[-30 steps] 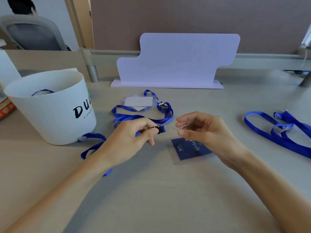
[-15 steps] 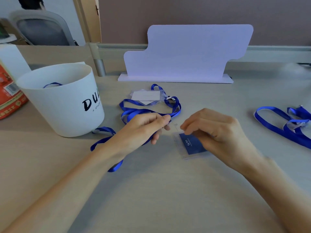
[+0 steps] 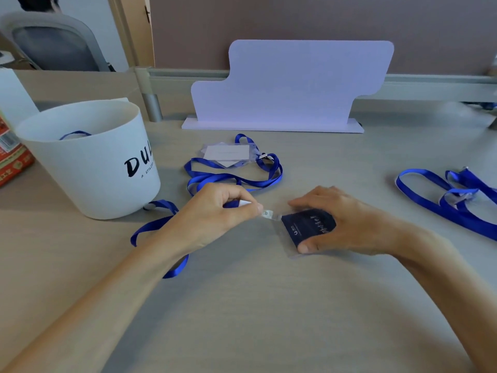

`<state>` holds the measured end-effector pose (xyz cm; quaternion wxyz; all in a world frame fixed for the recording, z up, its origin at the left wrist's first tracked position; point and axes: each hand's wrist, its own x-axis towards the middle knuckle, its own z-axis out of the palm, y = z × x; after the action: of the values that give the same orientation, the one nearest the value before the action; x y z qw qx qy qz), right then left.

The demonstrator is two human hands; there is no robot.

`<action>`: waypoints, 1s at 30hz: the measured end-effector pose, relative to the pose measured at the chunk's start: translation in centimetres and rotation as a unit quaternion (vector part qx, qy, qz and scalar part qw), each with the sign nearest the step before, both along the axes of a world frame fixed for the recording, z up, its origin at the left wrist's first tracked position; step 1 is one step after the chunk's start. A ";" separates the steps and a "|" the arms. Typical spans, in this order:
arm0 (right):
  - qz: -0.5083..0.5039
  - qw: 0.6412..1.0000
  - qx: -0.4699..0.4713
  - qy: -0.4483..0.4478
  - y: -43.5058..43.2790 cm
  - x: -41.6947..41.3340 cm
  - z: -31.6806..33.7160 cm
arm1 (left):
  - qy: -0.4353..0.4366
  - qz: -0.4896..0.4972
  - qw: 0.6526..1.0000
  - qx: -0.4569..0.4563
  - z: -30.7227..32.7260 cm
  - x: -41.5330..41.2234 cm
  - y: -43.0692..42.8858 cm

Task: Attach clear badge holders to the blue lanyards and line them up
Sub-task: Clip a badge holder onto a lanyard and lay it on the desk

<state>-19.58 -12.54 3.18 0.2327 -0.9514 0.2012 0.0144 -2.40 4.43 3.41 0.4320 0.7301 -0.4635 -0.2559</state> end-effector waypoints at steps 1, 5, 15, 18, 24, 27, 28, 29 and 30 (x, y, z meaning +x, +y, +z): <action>-0.005 1.000 -0.004 0.016 0.0 0.2 0.0 | -0.016 0.006 1.000 0.002 -0.2 0.0 -0.1; -0.029 0.998 -0.004 0.054 0.4 0.5 0.1 | -0.056 0.034 0.998 0.012 -0.9 0.1 -0.5; -0.020 0.986 0.007 -0.164 1.7 0.3 0.9 | -0.083 0.047 0.995 0.005 -1.2 -0.1 -0.6; 0.000 0.972 0.008 -0.236 2.5 0.4 1.1 | -0.084 0.050 0.995 -0.002 -1.1 -0.1 -0.7; 0.004 0.969 -0.017 -0.248 2.7 0.5 0.7 | -0.057 0.027 0.998 -0.017 -1.1 -0.3 -0.9; 0.002 0.964 -0.018 -0.264 2.8 0.5 0.8 | -0.030 0.011 0.999 -0.014 -1.2 0.0 -0.9; 0.000 0.963 -0.017 -0.270 2.8 0.4 0.8 | -0.025 0.008 1.000 -0.014 -1.1 0.0 -0.9; -0.002 0.962 -0.017 -0.273 2.8 0.4 0.9 | -0.020 0.006 1.000 -0.014 -1.1 0.1 -0.9; -0.003 0.962 -0.017 -0.273 2.7 0.3 0.9 | -0.015 0.006 1.000 -0.015 -1.0 0.1 -0.9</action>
<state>-19.29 -9.80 4.12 0.2629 -0.9223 0.1332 -0.2500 -2.27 3.56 2.36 0.4370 0.7303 -0.4692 -0.2355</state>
